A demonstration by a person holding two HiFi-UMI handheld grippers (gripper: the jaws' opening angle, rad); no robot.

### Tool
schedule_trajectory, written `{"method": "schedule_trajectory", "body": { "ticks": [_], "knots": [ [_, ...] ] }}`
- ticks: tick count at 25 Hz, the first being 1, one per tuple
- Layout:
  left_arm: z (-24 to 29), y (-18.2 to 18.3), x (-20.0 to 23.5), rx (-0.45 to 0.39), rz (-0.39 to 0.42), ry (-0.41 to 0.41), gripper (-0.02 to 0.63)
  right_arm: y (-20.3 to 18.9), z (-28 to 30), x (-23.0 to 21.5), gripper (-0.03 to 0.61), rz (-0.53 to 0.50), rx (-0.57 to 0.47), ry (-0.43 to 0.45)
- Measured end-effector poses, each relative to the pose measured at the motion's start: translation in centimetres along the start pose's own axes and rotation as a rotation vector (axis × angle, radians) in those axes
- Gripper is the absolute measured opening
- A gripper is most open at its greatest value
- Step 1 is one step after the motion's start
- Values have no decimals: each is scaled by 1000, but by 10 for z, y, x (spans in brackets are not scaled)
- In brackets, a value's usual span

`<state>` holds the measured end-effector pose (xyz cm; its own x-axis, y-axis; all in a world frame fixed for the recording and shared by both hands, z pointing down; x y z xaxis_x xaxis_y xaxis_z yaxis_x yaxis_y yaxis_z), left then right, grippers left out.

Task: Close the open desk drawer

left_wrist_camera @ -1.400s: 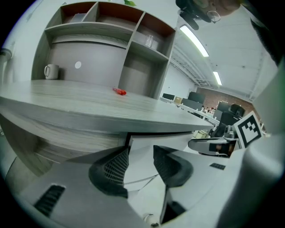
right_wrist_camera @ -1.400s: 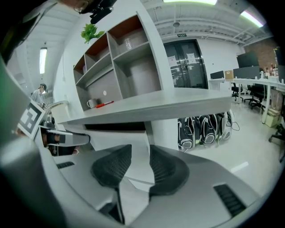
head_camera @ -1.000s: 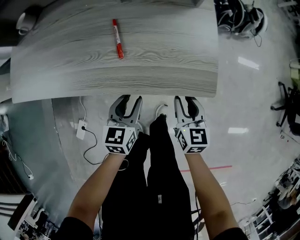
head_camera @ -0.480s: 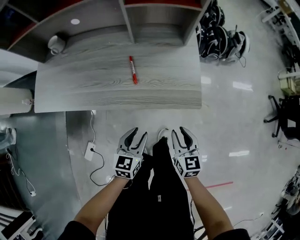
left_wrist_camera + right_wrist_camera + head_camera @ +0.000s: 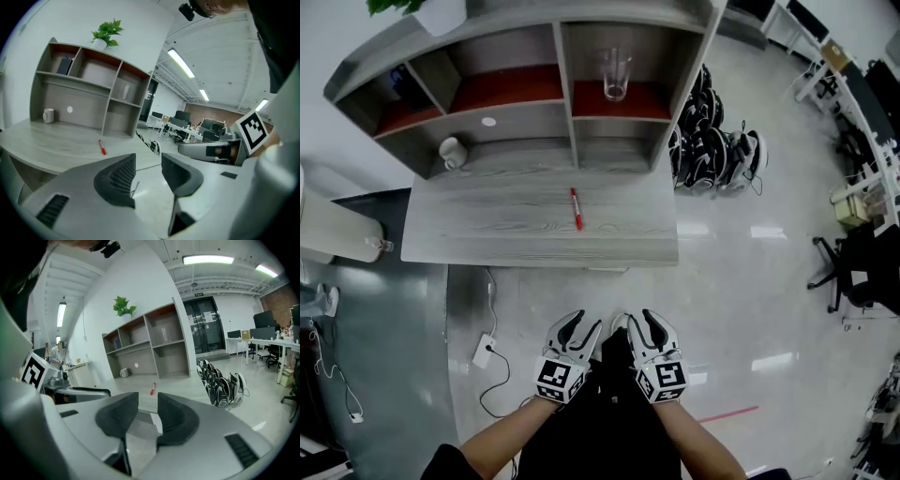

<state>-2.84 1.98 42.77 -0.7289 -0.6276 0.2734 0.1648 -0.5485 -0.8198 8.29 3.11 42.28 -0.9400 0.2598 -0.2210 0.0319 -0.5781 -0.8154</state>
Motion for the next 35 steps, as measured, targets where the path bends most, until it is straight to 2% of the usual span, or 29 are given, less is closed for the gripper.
{"method": "schedule_trajectory", "body": {
  "ticks": [3, 7, 13, 18, 19, 21, 25, 28, 35],
  "knots": [
    [-21, 28, -15, -56, 63, -7, 172, 27, -20, 15, 140, 2, -35, 10],
    [-49, 61, -31, -137, 152, -4, 172, 52, -37, 29, 140, -9, -32, 16],
    [-77, 96, -26, -215, 91, 9, 172, 115, -63, 58, 138, -81, -181, 72],
    [-96, 120, -15, -243, 20, 46, 169, 139, -67, 66, 107, -115, -212, 62],
    [-99, 125, -12, -244, 20, 58, 149, 143, -66, 68, 90, -113, -217, 64],
    [-103, 133, -9, -250, 21, 67, 33, 147, -63, 70, 64, -114, -212, 70],
    [-107, 145, -5, -279, 30, 84, 18, 148, -52, 68, 37, -116, -172, 84],
    [-104, 151, -2, -291, 21, 106, 14, 163, -51, 68, 17, -144, -200, 105],
    [-90, 175, 2, -323, 35, 153, 14, 199, -54, 59, 17, -220, -289, 99]
  ]
}}
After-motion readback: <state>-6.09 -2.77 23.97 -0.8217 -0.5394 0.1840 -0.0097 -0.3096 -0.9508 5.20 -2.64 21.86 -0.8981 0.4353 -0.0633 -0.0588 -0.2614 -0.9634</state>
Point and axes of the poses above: the fingertips, and each gripper's own axes: z forward along the fingers, x to its left, y out of its top, the point moved 1 cm from there along -z, backward along the fingers, and after that the axes turned 10 degrees about x, right-handed, at the moved point
